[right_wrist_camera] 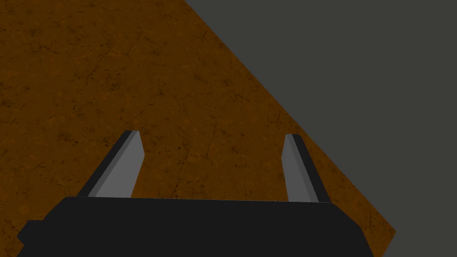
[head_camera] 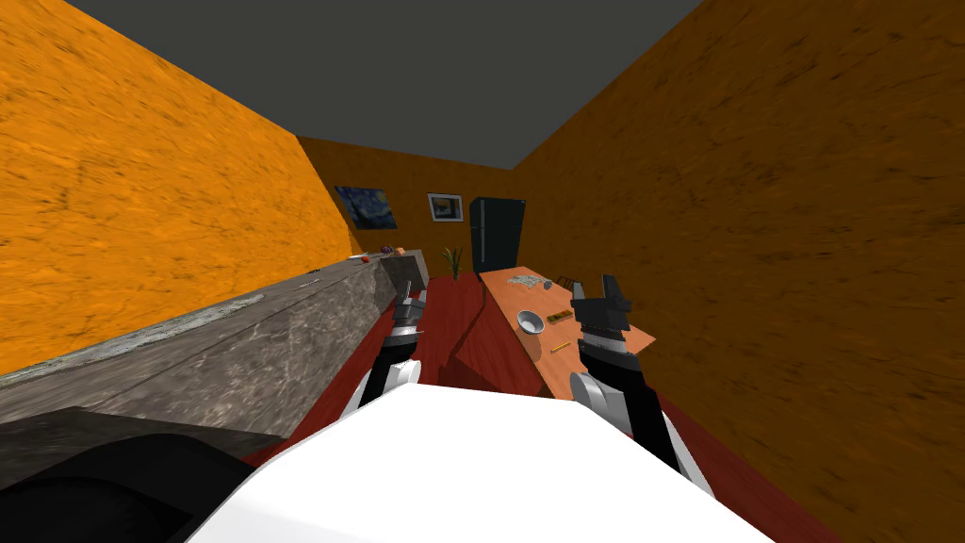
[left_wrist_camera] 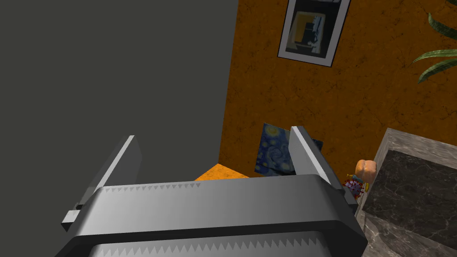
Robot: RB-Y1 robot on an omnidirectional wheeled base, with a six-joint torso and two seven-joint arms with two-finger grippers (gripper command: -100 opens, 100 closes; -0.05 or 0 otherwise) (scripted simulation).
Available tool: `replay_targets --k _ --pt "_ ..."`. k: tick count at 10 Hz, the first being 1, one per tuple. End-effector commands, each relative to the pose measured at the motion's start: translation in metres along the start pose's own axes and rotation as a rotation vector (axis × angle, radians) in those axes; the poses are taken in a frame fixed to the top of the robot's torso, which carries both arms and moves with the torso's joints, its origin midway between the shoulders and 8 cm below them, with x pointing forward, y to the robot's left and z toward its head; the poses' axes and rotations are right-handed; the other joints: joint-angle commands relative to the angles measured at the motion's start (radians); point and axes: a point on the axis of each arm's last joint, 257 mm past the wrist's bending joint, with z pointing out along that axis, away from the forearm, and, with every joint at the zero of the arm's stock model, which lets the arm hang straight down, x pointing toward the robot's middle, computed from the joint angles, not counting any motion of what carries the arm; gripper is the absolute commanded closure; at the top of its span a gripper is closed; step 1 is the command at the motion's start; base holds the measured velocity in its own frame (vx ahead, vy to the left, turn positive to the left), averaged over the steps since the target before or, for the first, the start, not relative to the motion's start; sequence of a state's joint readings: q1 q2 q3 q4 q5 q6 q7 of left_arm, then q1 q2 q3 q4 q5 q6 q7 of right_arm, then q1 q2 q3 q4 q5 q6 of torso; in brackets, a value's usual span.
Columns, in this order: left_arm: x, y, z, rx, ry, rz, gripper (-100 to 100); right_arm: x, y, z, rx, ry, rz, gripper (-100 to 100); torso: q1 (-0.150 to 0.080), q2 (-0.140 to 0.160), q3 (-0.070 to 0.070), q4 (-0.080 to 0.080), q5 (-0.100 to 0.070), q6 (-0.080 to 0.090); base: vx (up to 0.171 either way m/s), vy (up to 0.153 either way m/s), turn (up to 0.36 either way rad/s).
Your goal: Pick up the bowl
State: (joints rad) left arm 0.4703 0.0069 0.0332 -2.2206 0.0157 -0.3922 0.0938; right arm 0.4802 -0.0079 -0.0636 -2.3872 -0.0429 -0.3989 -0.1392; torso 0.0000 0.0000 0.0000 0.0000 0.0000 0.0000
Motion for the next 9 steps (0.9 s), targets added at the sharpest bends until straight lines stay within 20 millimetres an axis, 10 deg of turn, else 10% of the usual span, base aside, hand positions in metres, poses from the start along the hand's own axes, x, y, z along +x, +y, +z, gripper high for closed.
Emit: replay_targets --k 1,9 --pt "0.000 0.000 0.000 0.000 0.000 0.000 0 0.001 0.000 -0.001 0.003 0.017 0.023 -100 0.000 0.000 0.000 0.000 0.000 0.000 -0.009 0.002 0.020" --pt "0.000 0.000 0.000 0.000 0.000 0.000 0 -0.015 0.002 -0.010 0.013 -0.010 0.267 -100 0.000 0.001 0.001 0.000 0.000 0.000 -0.017 0.002 0.028"
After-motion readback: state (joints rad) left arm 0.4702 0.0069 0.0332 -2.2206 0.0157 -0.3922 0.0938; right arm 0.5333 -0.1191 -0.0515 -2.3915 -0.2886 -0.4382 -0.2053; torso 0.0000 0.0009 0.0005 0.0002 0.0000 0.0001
